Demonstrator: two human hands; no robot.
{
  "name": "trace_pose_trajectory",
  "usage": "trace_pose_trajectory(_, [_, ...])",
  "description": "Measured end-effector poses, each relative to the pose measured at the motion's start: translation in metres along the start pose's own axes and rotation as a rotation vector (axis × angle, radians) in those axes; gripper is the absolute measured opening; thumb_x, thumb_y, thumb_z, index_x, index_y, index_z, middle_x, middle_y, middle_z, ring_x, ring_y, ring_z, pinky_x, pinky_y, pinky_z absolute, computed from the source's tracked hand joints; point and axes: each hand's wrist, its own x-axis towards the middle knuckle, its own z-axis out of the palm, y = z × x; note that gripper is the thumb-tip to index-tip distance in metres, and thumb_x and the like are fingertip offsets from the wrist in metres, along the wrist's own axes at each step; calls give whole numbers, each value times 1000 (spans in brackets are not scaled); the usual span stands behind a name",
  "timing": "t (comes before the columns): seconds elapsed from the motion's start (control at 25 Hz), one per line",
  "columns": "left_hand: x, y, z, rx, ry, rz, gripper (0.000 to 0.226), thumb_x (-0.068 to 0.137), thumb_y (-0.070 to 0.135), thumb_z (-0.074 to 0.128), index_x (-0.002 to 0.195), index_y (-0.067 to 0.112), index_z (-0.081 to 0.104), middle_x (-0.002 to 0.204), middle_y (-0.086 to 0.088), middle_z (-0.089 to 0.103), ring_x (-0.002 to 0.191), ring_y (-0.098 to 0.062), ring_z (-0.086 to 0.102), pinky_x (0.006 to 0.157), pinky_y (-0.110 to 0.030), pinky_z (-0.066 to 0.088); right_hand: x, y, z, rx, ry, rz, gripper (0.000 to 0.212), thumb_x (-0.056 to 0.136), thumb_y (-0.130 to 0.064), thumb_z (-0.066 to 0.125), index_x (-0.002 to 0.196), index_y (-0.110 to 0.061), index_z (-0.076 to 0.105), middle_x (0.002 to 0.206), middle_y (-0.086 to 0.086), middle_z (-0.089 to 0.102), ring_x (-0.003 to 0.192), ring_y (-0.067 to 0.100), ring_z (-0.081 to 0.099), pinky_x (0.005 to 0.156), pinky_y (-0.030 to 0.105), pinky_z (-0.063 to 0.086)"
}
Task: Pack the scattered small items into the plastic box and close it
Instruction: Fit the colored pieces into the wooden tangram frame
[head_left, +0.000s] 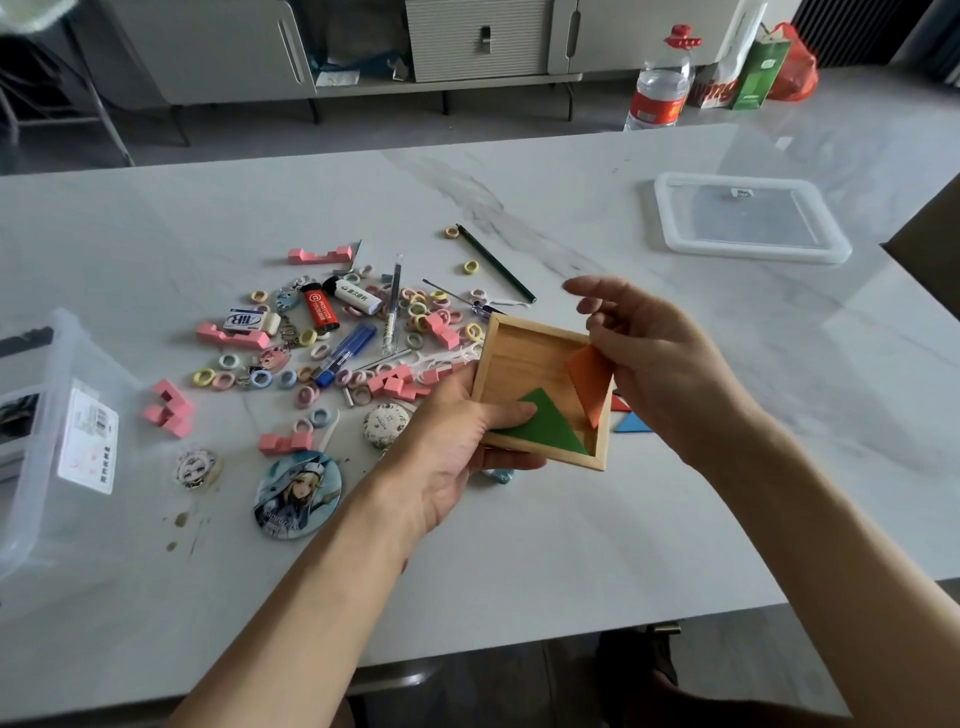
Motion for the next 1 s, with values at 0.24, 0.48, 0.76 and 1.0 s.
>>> trace_pose_trajectory(0.24, [0,2,-3,-42,22,11,22,84,-7,64,101,6,63,77,-10,71,56,-22,68,45,-28,56,-5,5,14,-678,-57,-239,40,86,7,55,101,-27,68,105,-10,54,98,3,50,82,14,38])
trace_pose_trajectory(0.48, [0,7,-11,-18,44,23,21,82,-3,67,99,10,66,76,-6,73,58,-17,68,43,-25,53,-3,8,4,-561,129,60,21,90,-18,62,108,-28,67,103,1,66,95,20,62,76,26,53])
trace_pose_trajectory(0.76, [2,-2,-6,-110,199,96,26,75,15,79,98,13,68,86,-5,76,71,-17,70,54,-24,52,-5,7,13,-150,264,248,14,89,-11,66,103,-11,66,86,12,71,71,19,70,74,36,59])
trace_pose_trajectory(1.0, [5,-6,-1,59,267,153,32,79,8,77,109,12,66,98,-5,76,93,-25,72,78,-40,58,-7,8,20,-123,223,294,16,89,-9,64,104,-7,63,89,16,70,74,26,72,77,36,60])
